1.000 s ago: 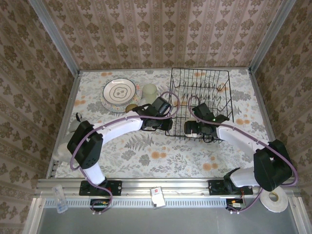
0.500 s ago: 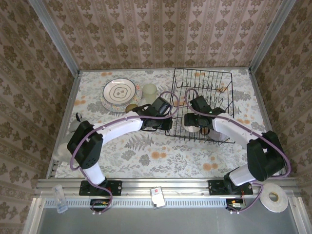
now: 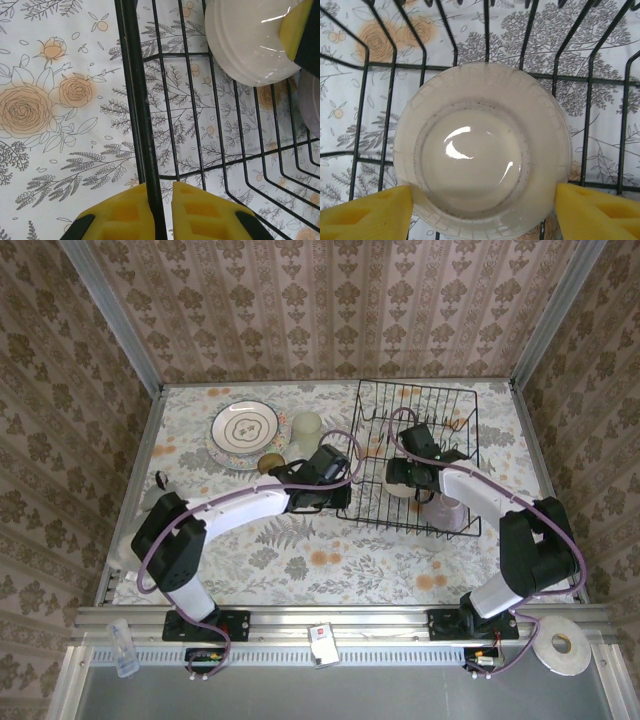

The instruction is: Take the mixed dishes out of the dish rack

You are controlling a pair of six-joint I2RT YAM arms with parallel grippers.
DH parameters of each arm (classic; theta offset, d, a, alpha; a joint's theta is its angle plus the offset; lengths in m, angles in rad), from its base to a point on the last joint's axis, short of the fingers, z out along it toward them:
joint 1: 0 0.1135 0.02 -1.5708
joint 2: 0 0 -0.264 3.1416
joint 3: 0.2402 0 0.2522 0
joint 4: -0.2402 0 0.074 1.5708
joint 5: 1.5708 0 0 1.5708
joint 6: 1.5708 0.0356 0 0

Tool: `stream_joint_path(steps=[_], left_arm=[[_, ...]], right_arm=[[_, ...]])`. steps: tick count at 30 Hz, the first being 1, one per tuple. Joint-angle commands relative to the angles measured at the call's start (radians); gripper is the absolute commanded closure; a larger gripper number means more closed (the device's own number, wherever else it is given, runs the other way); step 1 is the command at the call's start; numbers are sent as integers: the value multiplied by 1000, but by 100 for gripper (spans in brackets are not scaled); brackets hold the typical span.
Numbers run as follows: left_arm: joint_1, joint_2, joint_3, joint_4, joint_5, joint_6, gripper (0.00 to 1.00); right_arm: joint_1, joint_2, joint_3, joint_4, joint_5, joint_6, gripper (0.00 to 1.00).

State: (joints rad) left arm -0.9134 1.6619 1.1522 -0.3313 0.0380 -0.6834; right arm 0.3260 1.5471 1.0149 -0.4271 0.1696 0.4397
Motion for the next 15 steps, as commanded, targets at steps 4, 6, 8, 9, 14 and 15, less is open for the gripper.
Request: stream_joint_path(steps=[4,6,8,9,14,15], left_arm=[[-43,-49,-68,-19,-56,-14,100],[-52,-52,-73,-23,-74,-28,100],[-60,-61,-84,-19,-94,-44,100],[-63,-70,-94,-12,-103,-56,100],[-90,-83,-116,12,-126,-94,100],[-98,-84,-118,12,-135,-101,100]], right_arm=[[-24,13,16,-17,40,-12,25],[-26,10,15,-16,41,-12,25],[-31,5,12,-13,46,-10,26],[-33,1,11,-12,45,-9,26],[-43,-9,6,-9,43,-10,26],[-45,-9,6,-7,42,-7,26]])
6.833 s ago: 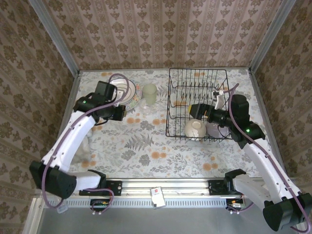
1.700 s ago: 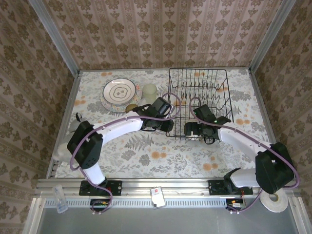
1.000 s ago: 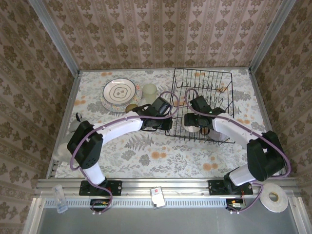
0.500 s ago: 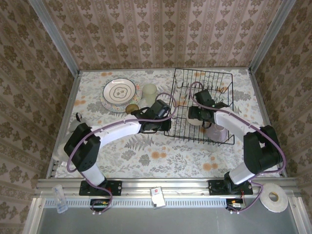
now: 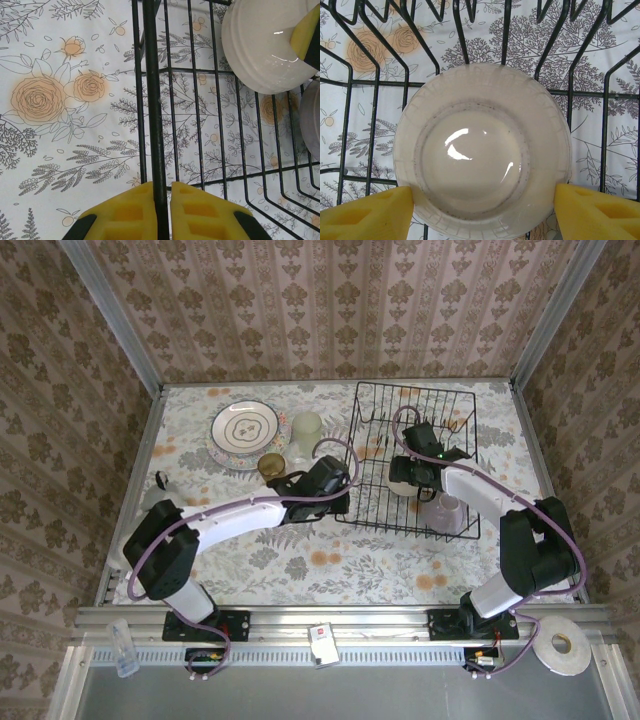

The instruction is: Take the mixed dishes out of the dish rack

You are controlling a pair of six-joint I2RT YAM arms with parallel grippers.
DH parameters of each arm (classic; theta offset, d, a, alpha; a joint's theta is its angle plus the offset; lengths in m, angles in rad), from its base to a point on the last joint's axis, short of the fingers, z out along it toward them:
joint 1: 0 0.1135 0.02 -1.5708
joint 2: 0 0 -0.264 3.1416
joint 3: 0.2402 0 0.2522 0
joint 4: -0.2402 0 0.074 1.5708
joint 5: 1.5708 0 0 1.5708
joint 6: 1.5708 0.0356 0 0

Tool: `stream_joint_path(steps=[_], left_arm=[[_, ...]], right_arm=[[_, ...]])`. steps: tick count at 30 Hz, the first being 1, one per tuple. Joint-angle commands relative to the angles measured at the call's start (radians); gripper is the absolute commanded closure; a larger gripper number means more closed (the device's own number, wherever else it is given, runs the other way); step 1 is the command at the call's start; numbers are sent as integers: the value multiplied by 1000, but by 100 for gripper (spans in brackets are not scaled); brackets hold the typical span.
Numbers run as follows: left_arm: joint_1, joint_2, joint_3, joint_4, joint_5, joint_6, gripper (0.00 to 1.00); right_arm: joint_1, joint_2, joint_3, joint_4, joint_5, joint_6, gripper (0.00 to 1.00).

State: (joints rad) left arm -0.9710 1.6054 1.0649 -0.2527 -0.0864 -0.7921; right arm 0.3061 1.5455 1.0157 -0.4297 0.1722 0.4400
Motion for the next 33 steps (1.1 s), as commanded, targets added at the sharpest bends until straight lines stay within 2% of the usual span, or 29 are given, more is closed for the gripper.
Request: stream_joint_path(steps=[1,17,20,25,31,33], left_arm=[[-46,-27,-33,-66,-15,2,100],[-91,-39,-21,-78,-72,-4,100],[-90,-46,-1,-102,-95,26,89],[-89,-70,60,-170,-167,105,61],[-82,-67,150,-220,-240,222,36],[-62,-46,191,-238,-234,252,32]], right_arm=[[-28,-10,4,-5,39,-9,26],[-47,-86,-19,15,-14,-1,25],[-46,-106,-18,15,-19,-9,24],[-46,-122,-8,0,-13,-30,15],[-46,-89,19,-32,2,-57,5],[-46,-71,30,-39,0,-60,3]])
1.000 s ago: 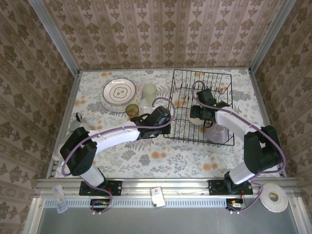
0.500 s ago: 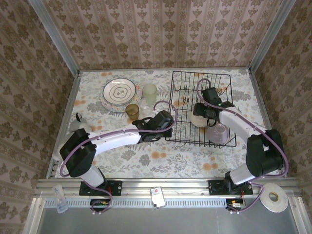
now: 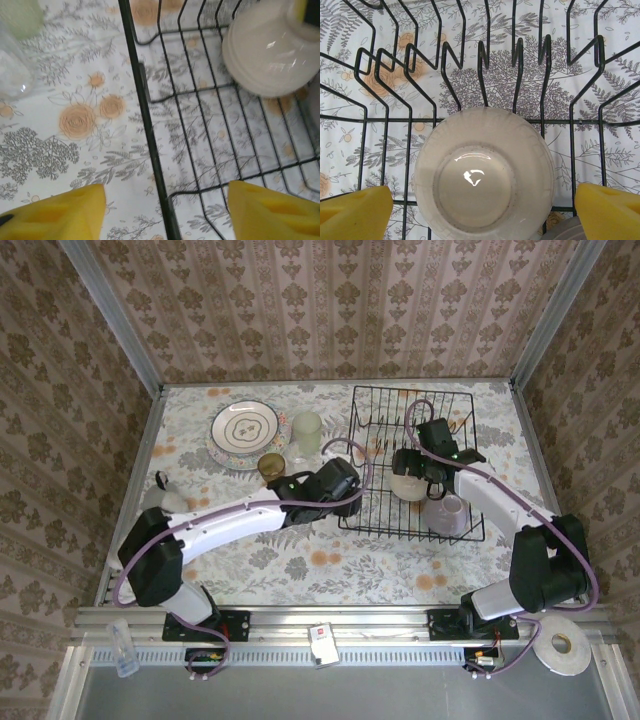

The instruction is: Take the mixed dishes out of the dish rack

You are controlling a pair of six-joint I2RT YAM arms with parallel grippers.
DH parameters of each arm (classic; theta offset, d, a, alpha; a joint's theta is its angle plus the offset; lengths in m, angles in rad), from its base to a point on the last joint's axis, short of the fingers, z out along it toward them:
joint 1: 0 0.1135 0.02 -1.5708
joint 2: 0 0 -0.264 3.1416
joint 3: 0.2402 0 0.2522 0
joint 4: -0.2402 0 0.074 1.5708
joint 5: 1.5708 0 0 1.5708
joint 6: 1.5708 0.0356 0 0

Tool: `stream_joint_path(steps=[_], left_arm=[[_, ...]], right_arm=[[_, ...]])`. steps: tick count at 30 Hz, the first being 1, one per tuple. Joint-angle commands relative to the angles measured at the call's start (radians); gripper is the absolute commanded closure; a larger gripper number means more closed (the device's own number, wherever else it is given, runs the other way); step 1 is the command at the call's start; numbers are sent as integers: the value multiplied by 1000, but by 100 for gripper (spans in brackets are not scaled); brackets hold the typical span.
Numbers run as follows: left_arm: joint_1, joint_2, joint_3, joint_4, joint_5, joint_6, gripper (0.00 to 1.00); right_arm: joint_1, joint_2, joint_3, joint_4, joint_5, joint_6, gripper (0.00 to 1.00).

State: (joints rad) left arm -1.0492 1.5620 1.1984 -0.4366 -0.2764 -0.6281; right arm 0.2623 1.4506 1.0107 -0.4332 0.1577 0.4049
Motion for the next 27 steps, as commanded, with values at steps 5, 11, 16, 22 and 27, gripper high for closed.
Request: stream_joint_path(steps=[5,11,16,22,27], left_arm=[[86,77,146,-92,-20,129,29],[161,189,252,-123,13,176,31],[208,284,332,-144,45,195,36],[246,339,370,-144,67,182,43],[268,340,360,-143,69,164,49]], right_arm=[[-2,62,44,-40,19,-27,0],[-1,98,55,-50,25,-31,0],[-2,101,42,-56,60,-27,0],[-11,78,13,-35,78,-16,1],[-31,85,9,-38,76,-14,1]])
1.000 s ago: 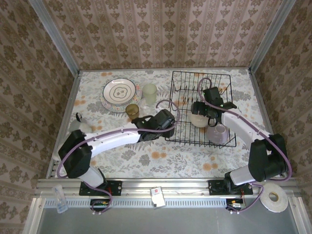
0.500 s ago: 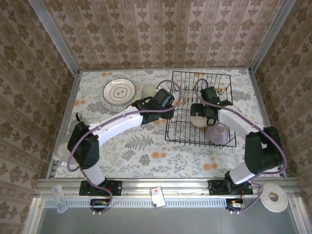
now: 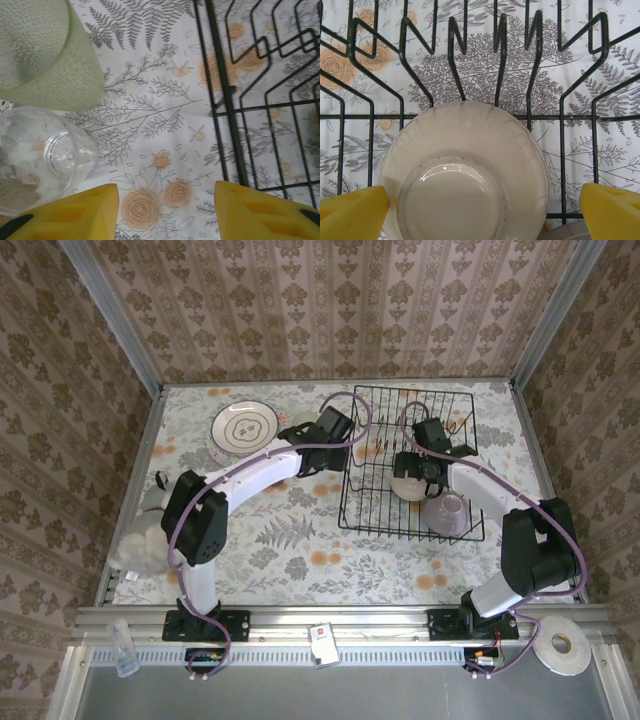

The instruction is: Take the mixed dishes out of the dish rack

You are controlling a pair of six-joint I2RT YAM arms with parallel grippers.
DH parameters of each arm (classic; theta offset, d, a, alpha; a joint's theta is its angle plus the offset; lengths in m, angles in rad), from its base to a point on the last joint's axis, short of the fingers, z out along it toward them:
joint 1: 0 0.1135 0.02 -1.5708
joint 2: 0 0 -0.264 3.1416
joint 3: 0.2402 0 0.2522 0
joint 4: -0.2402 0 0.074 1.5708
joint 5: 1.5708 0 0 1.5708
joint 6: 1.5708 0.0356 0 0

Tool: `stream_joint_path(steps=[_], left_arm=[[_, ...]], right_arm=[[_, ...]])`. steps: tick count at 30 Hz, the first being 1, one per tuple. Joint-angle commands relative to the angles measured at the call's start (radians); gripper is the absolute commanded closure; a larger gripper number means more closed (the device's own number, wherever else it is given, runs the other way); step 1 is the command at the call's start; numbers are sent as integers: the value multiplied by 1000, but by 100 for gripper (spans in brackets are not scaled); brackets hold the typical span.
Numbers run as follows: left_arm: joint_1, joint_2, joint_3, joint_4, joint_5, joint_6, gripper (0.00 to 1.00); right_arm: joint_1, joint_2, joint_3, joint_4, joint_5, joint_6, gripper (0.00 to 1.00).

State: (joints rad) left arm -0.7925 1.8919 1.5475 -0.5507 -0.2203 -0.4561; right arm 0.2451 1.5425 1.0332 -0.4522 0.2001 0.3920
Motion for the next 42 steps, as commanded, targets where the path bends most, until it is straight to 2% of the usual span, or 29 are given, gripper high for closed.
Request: stream_joint_path(steps=[1,5,9,13,17,20,23,31,36,42], left_arm=[[9,-3,-3,-6,27,0,49],[-13,-65,-48,66,43,8,48],[-55,-111,-40,53,-17,22,47],[-83,-132,-28,48,-31,39,46],[-126,-141,-14,67,-22,91,38],[-126,-146,-28,137,120,96,31],[-120,-139,-49,218,259,82,30],[-86,-53,-55,379,613,-23,26],[-66,12,-41,423,732,-73,21],[-52,90,-9,420,799,-111,13]], right_arm=[[-16,-10,-16,-15,30,0,1],[-16,-34,-27,2,-1,5,1],[-27,-46,-28,-21,61,4,1],[-56,-63,-40,-10,20,15,2],[-56,-96,-42,12,-47,7,1],[-68,-141,-49,23,-88,9,1],[-106,-205,-76,53,-173,27,1],[-229,-180,-129,117,-390,77,14],[-273,-157,-182,175,-443,106,17],[-274,-88,-177,168,-407,96,18]])
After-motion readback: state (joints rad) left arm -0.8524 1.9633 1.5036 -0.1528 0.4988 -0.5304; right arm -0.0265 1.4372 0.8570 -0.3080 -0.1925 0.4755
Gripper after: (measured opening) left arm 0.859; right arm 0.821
